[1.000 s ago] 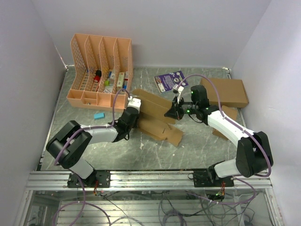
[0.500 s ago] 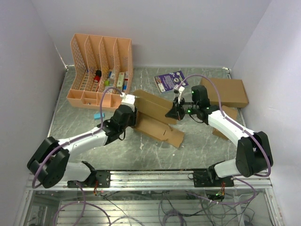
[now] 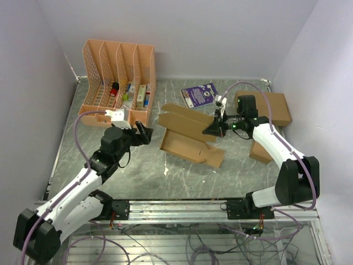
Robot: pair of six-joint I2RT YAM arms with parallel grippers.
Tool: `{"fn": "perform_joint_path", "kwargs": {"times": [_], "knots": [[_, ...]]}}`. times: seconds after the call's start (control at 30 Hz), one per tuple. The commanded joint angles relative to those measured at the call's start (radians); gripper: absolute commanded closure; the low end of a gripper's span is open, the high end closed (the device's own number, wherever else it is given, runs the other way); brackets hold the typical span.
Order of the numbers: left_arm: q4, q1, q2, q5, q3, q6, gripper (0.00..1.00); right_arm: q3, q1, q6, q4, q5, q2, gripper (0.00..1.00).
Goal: Fold the paper box
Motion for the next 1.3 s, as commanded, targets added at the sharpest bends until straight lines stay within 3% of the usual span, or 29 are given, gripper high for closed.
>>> {"fn": "perform_joint_path", "kwargs": {"times": [0.0, 0.07, 0.2, 0.43, 0.6, 0.77, 1.0, 1.27], "knots": [[-0.103, 0.057, -0.087, 0.078, 0.046, -0.033, 0.04, 0.064, -0.045, -0.148, -0.129, -0.107, 0.013, 1.00], [-0.126, 0.103, -0.095, 0.140, 0.066, -0.057, 0.03, 0.079, -0.067, -0.207, -0.184, -0.147, 0.023, 1.00], [-0.014, 0.177, -0.067, 0.377, 0.053, -0.147, 0.03, 0.128, -0.085, -0.371, -0.346, -0.197, 0.073, 1.00], [0.284, 0.182, -0.121, 0.611, 0.053, -0.049, 0.03, 0.202, -0.085, -0.638, -0.595, -0.212, 0.187, 1.00], [0.262, 0.182, -0.120, 0.614, 0.069, 0.055, 0.01, 0.224, -0.083, -0.706, -0.655, -0.196, 0.215, 1.00], [0.227, 0.182, -0.035, 0.792, 0.091, 0.121, 0.03, 0.238, -0.083, -0.792, -0.719, -0.200, 0.230, 1.00], [0.241, 0.182, 0.004, 0.773, 0.110, 0.174, 0.02, 0.273, -0.077, -0.974, -0.868, -0.203, 0.254, 1.00], [0.269, 0.182, 0.194, 0.909, 0.175, 0.209, 0.03, 0.275, -0.030, -0.909, -0.796, -0.148, 0.221, 1.00]]}}
